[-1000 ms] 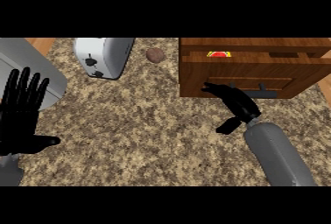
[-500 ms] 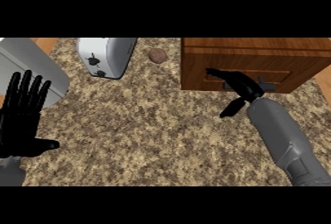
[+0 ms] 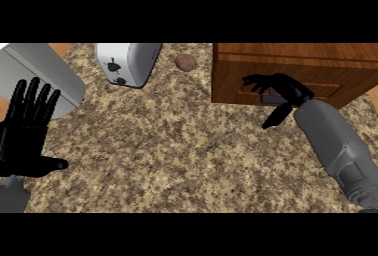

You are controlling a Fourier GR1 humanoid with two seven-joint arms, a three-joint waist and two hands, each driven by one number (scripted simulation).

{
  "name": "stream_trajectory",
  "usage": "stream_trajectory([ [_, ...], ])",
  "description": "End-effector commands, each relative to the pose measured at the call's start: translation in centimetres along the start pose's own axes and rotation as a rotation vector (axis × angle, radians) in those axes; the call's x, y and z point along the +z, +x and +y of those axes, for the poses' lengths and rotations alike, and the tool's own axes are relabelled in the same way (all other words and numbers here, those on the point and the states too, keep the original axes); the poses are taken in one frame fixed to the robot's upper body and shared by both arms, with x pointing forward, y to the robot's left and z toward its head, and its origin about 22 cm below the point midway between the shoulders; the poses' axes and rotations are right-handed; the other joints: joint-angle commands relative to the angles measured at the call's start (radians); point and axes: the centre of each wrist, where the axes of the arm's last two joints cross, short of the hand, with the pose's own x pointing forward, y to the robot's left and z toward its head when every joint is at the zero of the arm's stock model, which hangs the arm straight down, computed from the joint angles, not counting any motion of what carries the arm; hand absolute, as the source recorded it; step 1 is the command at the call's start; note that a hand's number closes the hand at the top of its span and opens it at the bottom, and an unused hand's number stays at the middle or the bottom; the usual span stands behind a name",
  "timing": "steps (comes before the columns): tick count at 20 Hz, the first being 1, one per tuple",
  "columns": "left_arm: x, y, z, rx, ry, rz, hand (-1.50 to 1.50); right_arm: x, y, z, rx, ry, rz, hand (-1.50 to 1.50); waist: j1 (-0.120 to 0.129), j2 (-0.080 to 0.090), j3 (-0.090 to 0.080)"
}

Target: Pick up the cup, place it into the drawer and close the drawer

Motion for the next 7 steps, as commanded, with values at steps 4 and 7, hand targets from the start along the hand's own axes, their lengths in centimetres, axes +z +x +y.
stream_trajectory([
  [4,-0.4,-1.0,-1.2,-0.003,-0.007,-0.015,-1.50,1.4,-1.1,-4.4,0.026,-0.073,0.117,-1.50,0.019,0.038,0.011],
  [7,-1.3,-0.1,-0.4,-0.022,-0.010,-0.015,-1.50,-0.3,0.3,-3.7,0.027,-0.066,0.121,-1.50,0.023,0.040,0.011],
])
